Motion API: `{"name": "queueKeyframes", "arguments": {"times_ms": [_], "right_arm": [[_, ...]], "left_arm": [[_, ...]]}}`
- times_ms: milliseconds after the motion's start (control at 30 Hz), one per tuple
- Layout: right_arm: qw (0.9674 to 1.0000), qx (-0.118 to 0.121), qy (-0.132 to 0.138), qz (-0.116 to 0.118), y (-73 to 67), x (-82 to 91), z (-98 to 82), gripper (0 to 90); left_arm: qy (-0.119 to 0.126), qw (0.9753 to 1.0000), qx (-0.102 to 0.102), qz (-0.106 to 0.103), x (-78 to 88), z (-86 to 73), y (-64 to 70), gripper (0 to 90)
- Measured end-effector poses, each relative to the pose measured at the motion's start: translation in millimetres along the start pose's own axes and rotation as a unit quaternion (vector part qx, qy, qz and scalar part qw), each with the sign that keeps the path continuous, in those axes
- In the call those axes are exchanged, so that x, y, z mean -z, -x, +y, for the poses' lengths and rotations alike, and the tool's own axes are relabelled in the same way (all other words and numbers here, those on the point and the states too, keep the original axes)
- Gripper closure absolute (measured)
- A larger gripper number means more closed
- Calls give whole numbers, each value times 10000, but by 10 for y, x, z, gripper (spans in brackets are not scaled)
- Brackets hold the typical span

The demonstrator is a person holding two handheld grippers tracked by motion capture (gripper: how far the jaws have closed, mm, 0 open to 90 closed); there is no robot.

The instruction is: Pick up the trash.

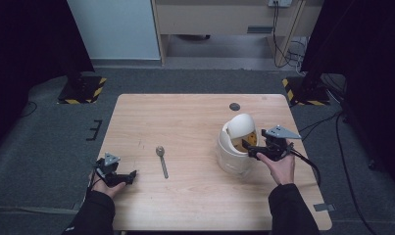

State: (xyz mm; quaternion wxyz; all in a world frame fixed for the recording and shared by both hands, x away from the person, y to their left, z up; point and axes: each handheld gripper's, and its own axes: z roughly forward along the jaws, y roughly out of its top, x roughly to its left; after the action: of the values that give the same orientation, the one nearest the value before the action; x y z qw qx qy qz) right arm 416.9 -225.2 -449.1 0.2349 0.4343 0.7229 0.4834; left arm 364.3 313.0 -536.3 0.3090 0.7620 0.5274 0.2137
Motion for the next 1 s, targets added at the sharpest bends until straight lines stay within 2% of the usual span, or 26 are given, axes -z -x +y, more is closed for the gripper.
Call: {"name": "queueKeyframes", "arguments": {"times_ms": [200,300,467,500,533,600,667,767,800,867,900,1000], "right_arm": [[10000,23,-2,-21,10,5,5,121],[10000,16,87,-29,21,76,18,127],[9996,6,273,-51,65,285,40,126],[9991,-47,418,-90,98,412,50,126],[9988,-60,467,-113,110,454,53,125],[9985,-78,525,-139,125,507,53,125],[9977,-87,637,-221,157,636,32,121],[9973,-131,681,-258,178,696,-12,119],[9973,-160,656,-274,201,726,-67,118],[9974,-176,638,-280,210,732,-89,118],[9978,-194,550,-303,244,740,-164,120],[9981,-230,477,-327,262,734,-222,126]], "left_arm": [[1,10000,-3,-8,0,0,0,0],[1,10000,-9,-22,1,0,0,0],[4,10000,-26,-48,2,0,-3,0],[1,10000,-33,-58,3,1,-6,0],[1,10000,-33,-58,3,1,-6,3],[-12,10000,-39,-64,10,6,-11,12],[-32,10000,-38,-70,19,12,-14,48],[-43,9999,42,-113,44,27,-18,84],[-55,9998,93,-157,62,38,-21,132],[-47,9998,102,-173,73,45,-20,147],[24,9998,104,-164,93,61,-12,167],[134,9997,121,-172,120,83,-2,180]]}}
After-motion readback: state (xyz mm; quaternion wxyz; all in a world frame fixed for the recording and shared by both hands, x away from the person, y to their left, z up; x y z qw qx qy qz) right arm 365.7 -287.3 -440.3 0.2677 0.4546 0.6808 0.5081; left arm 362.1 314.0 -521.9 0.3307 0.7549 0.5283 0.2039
